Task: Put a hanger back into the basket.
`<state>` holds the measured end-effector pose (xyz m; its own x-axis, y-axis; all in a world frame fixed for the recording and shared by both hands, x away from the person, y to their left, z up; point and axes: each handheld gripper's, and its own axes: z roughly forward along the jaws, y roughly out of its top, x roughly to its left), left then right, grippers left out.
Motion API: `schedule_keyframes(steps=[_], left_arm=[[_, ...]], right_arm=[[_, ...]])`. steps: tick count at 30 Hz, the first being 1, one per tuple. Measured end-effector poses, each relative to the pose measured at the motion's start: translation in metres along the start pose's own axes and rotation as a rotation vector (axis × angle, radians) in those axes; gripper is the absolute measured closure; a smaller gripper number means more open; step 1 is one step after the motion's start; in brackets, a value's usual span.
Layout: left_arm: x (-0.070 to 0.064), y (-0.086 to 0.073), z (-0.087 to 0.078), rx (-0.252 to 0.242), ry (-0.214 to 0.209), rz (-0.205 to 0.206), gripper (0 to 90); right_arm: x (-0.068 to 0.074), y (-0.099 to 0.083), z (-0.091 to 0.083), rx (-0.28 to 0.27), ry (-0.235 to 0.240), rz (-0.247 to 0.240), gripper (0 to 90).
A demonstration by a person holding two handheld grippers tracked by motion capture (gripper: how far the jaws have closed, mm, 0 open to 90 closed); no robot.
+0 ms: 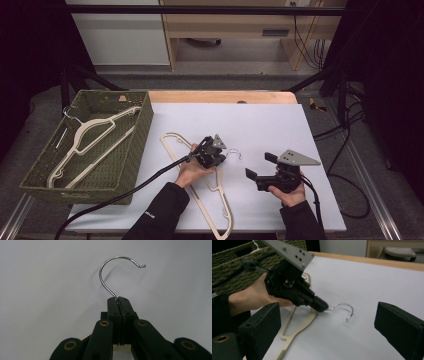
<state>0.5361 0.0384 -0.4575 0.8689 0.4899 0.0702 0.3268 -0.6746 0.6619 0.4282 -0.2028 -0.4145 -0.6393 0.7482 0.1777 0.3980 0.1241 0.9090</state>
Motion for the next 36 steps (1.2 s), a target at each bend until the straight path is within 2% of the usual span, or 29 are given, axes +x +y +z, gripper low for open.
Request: schedule_keyframes(steps=[5,7,9,11,13,23,29,36], left_arm=[[-0.006,0.004,-0.017,-0.043,0.039,0.039,89.1],[-0.007,0.005,-0.023,-0.056,0.047,0.040,89.1],[-0.007,0.005,-0.027,-0.069,0.041,0.037,89.1],[-0.007,0.003,-0.031,-0.094,0.037,0.017,89.1],[-0.005,0.002,-0.037,-0.093,0.046,0.027,89.1],[-0.007,0.000,-0.053,-0.141,0.060,0.007,89.0],[-0.009,0.000,-0.060,-0.148,0.069,0.010,89.1],[-0.013,-0.001,-0.065,-0.148,0.080,0.013,89.0]], right_arm=[[0.010,-0.005,0.020,0.051,0.028,0.026,10.6],[0.014,-0.007,0.029,0.073,0.034,0.032,11.7],[0.017,-0.008,0.035,0.086,0.031,0.036,12.2],[0.020,-0.010,0.042,0.105,0.042,0.032,13.0],[0.023,-0.012,0.049,0.119,0.049,0.044,14.0],[0.038,-0.015,0.082,0.183,0.079,0.069,25.0],[0.040,-0.017,0.090,0.218,0.089,0.086,41.4],[0.040,-0.017,0.097,0.223,0.166,0.158,56.6]])
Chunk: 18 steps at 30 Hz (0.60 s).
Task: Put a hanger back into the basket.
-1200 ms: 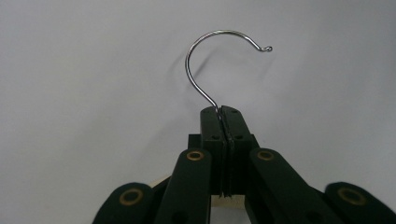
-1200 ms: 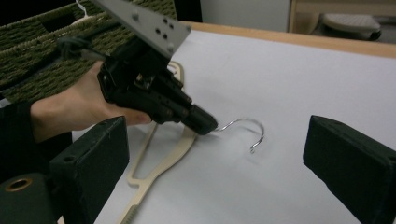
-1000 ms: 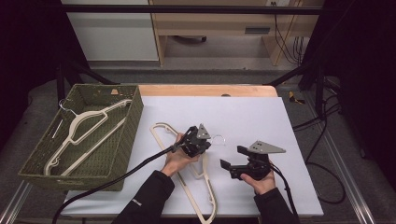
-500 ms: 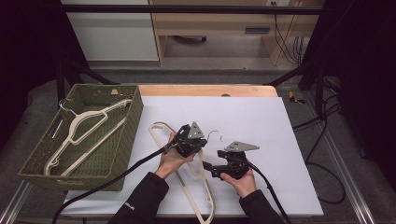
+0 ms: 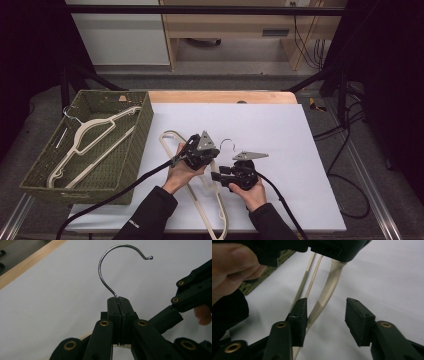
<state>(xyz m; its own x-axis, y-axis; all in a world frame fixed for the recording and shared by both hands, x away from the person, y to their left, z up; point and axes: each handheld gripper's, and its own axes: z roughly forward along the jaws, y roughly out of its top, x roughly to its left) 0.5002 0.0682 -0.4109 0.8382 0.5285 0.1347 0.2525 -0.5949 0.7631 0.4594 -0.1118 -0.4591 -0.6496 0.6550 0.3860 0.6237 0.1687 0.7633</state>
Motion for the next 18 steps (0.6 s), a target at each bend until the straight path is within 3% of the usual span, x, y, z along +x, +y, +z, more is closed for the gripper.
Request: schedule_keyframes(steps=[3,6,12,16,18], left_arm=[[-0.002,0.000,-0.001,-0.003,-0.006,-0.003,89.0],[-0.004,0.000,-0.003,0.009,-0.001,0.019,88.9],[-0.003,0.001,-0.012,-0.022,-0.009,0.001,86.6],[0.004,0.001,-0.035,-0.072,-0.029,-0.059,64.8],[0.011,0.000,-0.053,-0.099,-0.017,-0.089,50.5]], right_arm=[[0.000,0.003,0.005,-0.002,0.021,0.016,65.1],[0.000,0.005,0.010,0.003,0.031,0.031,71.9],[0.001,0.007,0.009,-0.009,0.069,0.081,76.3],[0.002,0.008,0.008,-0.024,0.072,0.087,77.9],[0.003,0.010,0.006,-0.035,0.074,0.089,79.0]])
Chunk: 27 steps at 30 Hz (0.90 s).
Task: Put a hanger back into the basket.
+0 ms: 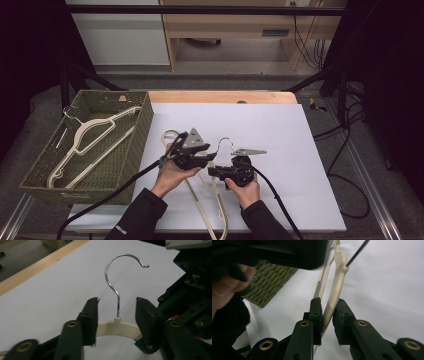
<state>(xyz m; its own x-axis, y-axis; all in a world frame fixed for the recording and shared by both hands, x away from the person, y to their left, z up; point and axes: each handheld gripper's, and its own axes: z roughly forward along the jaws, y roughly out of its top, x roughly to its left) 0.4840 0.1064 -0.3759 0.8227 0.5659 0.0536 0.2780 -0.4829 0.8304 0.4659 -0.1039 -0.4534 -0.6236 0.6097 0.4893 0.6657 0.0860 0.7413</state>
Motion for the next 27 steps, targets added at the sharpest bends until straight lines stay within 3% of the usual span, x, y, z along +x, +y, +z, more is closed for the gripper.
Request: schedule_keyframes(steps=[3,7,11,20,27], left_arm=[[0.007,-0.001,-0.027,-0.022,0.030,-0.005,36.7],[0.014,-0.012,-0.057,-0.106,0.019,-0.062,27.4],[0.015,-0.028,-0.072,-0.069,0.078,-0.058,17.3],[0.006,-0.038,-0.088,-0.091,0.044,-0.031,11.9],[0.002,-0.038,-0.074,-0.013,0.002,0.017,13.0]], right_arm=[[0.002,0.003,-0.003,-0.011,-0.005,-0.003,80.8],[0.006,0.007,-0.005,-0.014,0.005,0.001,84.3],[0.011,0.011,-0.007,-0.010,0.019,-0.012,86.4],[0.019,0.022,-0.026,-0.004,0.047,-0.121,87.0],[0.025,0.026,-0.048,0.030,0.108,-0.223,87.0]])
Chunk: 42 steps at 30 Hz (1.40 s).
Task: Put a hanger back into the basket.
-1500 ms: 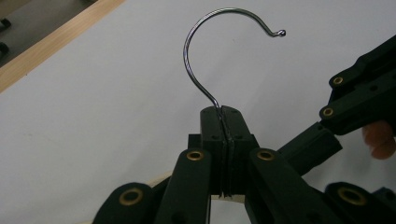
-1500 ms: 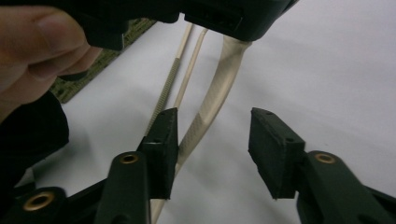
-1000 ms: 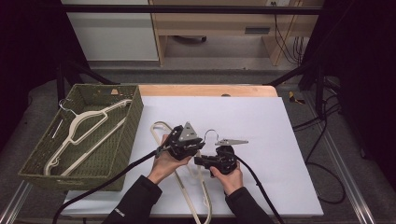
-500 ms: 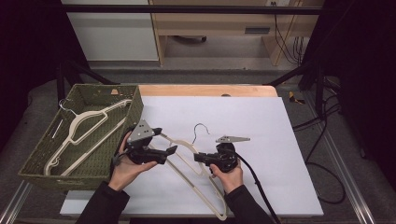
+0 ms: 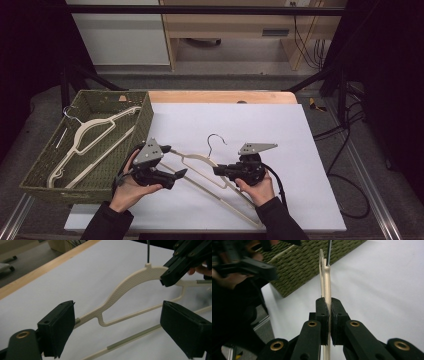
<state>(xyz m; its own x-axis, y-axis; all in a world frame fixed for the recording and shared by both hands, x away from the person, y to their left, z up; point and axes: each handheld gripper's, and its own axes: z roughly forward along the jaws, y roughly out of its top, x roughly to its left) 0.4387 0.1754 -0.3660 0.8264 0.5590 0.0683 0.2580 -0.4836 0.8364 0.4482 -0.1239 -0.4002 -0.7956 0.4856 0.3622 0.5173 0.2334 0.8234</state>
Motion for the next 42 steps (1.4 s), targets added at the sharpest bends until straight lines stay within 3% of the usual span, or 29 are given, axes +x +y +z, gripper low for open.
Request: schedule_keyframes(steps=[3,10,16,18,22,26,31,32,36,40,42], left_arm=[[-0.001,0.000,0.009,0.033,-0.028,0.013,16.5],[-0.008,0.001,0.024,0.081,-0.137,0.041,39.1],[-0.014,0.001,0.027,0.116,-0.172,0.087,63.3],[-0.014,0.000,0.028,0.147,-0.172,0.120,65.9],[-0.018,0.000,0.029,0.177,-0.172,0.141,69.1],[-0.020,0.000,0.028,0.192,-0.186,0.136,75.6],[-0.027,-0.001,0.027,0.187,-0.209,0.117,80.8],[-0.028,-0.001,0.026,0.194,-0.223,0.129,81.9],[-0.036,0.001,0.025,0.160,-0.243,0.105,85.9],[-0.037,0.003,0.021,0.149,-0.196,0.106,86.5],[-0.035,0.003,0.018,0.131,-0.169,0.079,86.5]], right_arm=[[0.004,-0.001,-0.006,0.014,0.035,-0.033,87.0],[0.013,-0.004,-0.005,0.061,0.087,-0.106,87.0],[0.017,-0.006,-0.003,0.078,0.111,-0.139,87.0],[0.017,-0.007,-0.003,0.086,0.115,-0.143,87.0],[0.015,-0.009,-0.003,0.093,0.119,-0.150,86.1],[0.017,-0.012,-0.002,0.084,0.010,-0.215,79.1],[0.016,-0.013,-0.002,0.049,-0.034,-0.238,69.7],[0.016,-0.013,-0.002,0.038,-0.040,-0.242,67.3],[0.016,-0.013,-0.005,-0.003,-0.069,-0.245,55.2],[0.016,-0.013,-0.010,-0.036,-0.084,-0.236,41.2],[0.016,-0.014,-0.015,-0.060,-0.109,-0.237,35.3]])
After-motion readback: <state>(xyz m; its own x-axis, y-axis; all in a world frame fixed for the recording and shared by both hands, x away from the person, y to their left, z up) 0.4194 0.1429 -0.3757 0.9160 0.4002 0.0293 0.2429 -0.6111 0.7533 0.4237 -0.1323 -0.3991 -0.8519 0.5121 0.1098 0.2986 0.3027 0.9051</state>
